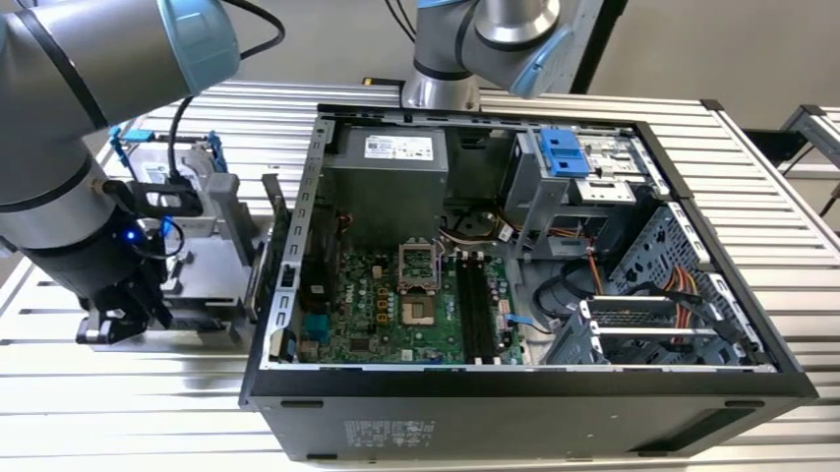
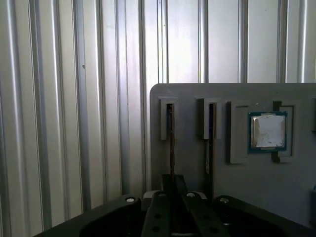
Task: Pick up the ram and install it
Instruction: 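Pick up the ram and move it above insertion slot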
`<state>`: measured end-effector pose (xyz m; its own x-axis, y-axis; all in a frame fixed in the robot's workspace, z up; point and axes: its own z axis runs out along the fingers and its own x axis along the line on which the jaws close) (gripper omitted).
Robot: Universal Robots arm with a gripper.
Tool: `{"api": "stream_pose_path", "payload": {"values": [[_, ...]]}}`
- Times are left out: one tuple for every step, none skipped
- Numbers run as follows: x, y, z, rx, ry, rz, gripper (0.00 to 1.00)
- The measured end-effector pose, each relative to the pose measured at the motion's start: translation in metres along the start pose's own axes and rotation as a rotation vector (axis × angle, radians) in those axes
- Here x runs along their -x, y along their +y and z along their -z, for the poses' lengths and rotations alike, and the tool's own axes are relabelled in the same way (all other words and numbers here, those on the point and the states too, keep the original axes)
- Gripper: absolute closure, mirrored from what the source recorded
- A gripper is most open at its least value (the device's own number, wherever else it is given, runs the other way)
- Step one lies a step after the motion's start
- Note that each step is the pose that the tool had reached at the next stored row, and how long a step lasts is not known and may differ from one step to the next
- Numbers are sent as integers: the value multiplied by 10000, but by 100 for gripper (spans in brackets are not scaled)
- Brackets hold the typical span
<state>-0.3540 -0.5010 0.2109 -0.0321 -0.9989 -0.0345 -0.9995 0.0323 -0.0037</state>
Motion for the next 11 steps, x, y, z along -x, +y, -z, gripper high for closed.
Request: {"api": "stream_pose_path", "payload": {"values": [[0,0,7,1,1,0,100],[0,0,12,-1,0,1,100],[1,0,17,0,0,1,100],[1,0,22,0,0,0,100],[1,0,27,0,0,0,100],[1,0,34,0,1,1,100],[1,0,41,1,0,0,100],[2,-1,46,-1,0,1,100],[2,0,49,-4,-1,1,100],[1,0,53,-7,-2,2,100],[1,0,56,-11,-1,2,100]]}}
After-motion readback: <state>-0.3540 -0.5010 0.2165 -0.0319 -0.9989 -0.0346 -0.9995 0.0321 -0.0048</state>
